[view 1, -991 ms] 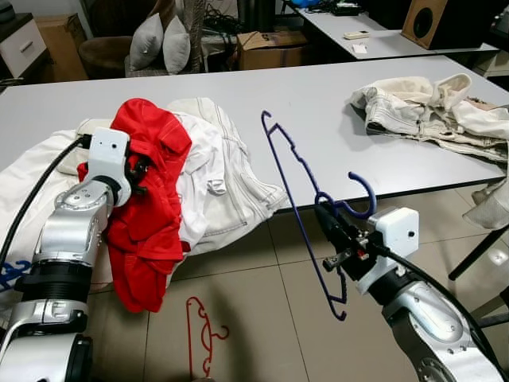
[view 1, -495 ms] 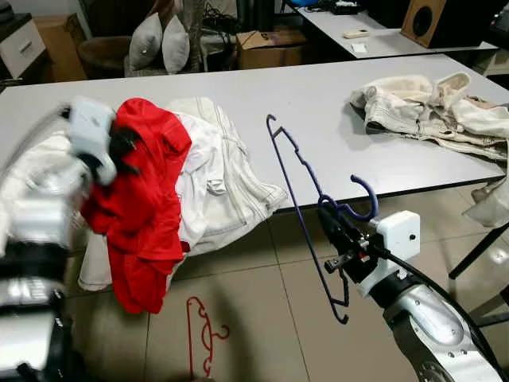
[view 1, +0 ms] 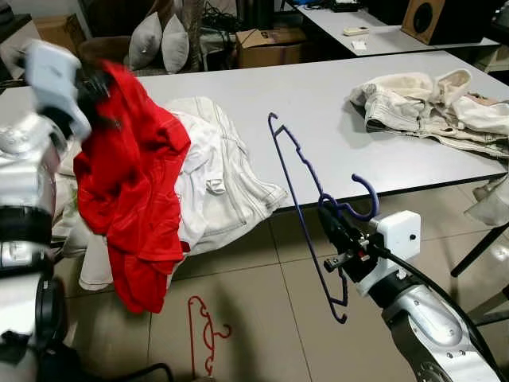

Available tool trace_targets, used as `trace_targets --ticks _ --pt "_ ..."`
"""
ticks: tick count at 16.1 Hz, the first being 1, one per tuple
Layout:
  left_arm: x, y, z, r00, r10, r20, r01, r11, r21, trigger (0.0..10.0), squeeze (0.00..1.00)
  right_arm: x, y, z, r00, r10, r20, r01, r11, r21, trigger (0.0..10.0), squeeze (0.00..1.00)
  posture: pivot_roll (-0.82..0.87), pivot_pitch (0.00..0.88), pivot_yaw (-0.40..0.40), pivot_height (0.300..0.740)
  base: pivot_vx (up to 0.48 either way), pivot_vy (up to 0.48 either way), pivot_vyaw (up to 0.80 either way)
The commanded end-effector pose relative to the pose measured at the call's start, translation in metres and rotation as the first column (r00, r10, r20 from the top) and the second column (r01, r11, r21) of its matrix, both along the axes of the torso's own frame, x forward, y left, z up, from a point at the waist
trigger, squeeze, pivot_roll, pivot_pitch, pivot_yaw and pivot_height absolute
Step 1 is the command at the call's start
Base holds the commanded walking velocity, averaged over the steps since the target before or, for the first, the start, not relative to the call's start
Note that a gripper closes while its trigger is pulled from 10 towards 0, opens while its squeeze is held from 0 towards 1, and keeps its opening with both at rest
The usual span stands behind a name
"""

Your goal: Hang hanger

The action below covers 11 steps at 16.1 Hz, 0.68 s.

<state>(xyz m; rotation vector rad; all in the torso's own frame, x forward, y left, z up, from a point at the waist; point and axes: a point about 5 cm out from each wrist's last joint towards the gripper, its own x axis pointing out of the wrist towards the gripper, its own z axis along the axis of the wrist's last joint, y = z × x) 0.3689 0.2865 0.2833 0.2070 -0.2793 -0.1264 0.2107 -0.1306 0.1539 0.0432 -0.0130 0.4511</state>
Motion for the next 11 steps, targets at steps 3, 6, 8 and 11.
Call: trace_targets --ticks 3,6,8,11 --pt "-0.001 0.006 0.016 0.996 0.036 0.076 -0.035 0.999 -0.016 0.0 0.00 -0.001 0.000 0.006 0.999 -0.009 0.036 0.009 1.000 0.005 10.0 0.00 -0.01 0.000 0.069 0.740 0.000 0.000 0.00" --pt "0.001 0.007 0.014 0.994 0.055 0.091 -0.053 0.998 -0.026 0.0 0.00 0.000 -0.001 0.006 0.999 -0.009 0.040 0.009 1.000 0.002 10.0 0.00 0.00 0.000 0.066 0.740 0.000 0.000 0.00" --pt "0.003 0.000 0.011 0.996 0.031 0.081 -0.030 0.999 -0.015 0.0 0.00 0.001 -0.001 0.007 0.999 -0.011 0.044 0.011 1.000 0.001 10.0 0.00 -0.01 0.000 0.068 0.740 0.000 0.000 0.00" --pt "0.020 -0.040 -0.015 0.997 -0.067 -0.033 0.068 0.997 0.035 0.0 0.00 0.002 -0.001 0.006 0.999 -0.018 0.046 0.018 1.000 -0.001 10.0 0.00 -0.01 0.000 0.068 0.740 0.000 0.000 0.00"
